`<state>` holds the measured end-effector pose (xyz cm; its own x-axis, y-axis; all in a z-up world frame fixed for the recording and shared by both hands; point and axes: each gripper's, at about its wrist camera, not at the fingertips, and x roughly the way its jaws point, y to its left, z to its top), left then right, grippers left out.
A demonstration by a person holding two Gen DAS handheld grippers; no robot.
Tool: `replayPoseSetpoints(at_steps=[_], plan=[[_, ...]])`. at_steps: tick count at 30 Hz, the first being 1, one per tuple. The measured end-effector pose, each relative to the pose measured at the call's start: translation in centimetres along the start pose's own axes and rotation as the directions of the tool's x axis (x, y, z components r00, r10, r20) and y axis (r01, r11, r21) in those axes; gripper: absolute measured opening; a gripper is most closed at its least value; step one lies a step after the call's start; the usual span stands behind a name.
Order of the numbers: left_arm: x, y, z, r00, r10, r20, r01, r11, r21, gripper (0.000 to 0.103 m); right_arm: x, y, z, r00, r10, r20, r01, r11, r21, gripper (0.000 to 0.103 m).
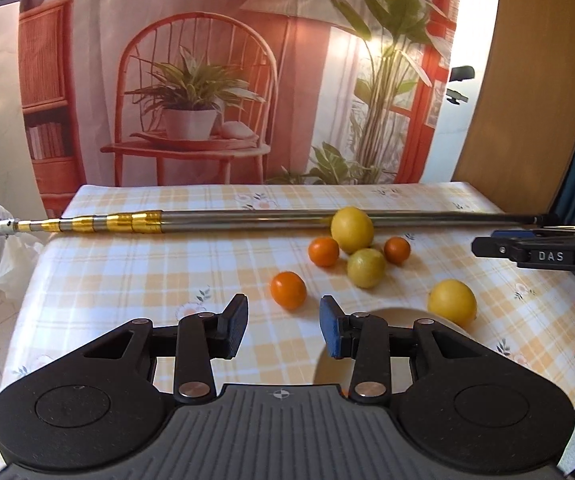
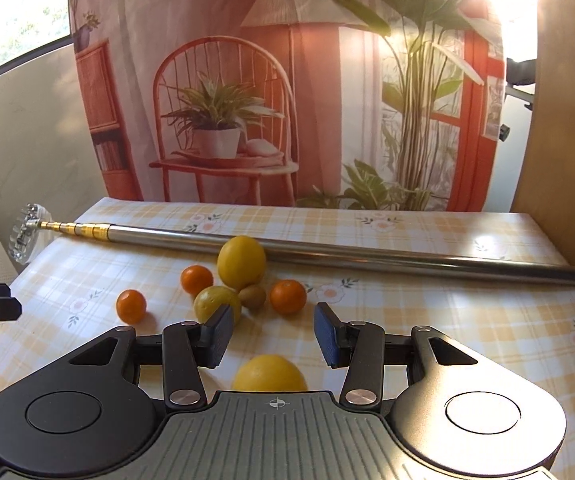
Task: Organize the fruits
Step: 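Grasp a tangerine with the left tool while the right tool grasps another tangerine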
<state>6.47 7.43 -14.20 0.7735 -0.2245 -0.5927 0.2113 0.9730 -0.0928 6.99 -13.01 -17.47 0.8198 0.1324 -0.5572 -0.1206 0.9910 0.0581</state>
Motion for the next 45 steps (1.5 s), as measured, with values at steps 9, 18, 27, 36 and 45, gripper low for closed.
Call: replayPoseSetpoints(at_steps=[9, 18, 27, 36, 45], plan=[[3.0, 1.6, 2.7, 0.999, -0.007, -0.052, 0.004, 0.998, -0.061, 0.041, 1.4, -2.2, 0.4, 1.0, -0.03, 0.009, 0.029, 0.999, 0.044, 0.042], [9.3, 0.1, 2.4, 0.988, -0.065, -0.143, 0.056, 0.996, -0.066, 0.041, 3.2, -3.0, -0.7, 0.999, -0.022, -0.028, 0.024, 0.997, 0.067, 0.041], [14.3, -0.3, 2.6, 0.969, -0.011, -0.246, -0.007, 0.997, -0.073, 0.041, 5.0, -4.0, -1.4, 0.999, 0.005, -0.034, -0.002, 0.996, 0.087, 0.041], [16.1, -0.7, 2.2, 0.956, -0.001, -0.292, -0.02, 0.998, -0.068, 0.039, 6.3, -5.0, -1.8, 0.999, 0.038, -0.03, -0.035, 0.993, 0.117, 0.042], [15.3, -1.0, 2.0, 0.964, 0.004, -0.265, -0.023, 0.998, -0.067, 0.039, 6.9, -6.0, -2.6, 0.998, 0.057, -0.007, -0.055, 0.987, 0.149, 0.042]])
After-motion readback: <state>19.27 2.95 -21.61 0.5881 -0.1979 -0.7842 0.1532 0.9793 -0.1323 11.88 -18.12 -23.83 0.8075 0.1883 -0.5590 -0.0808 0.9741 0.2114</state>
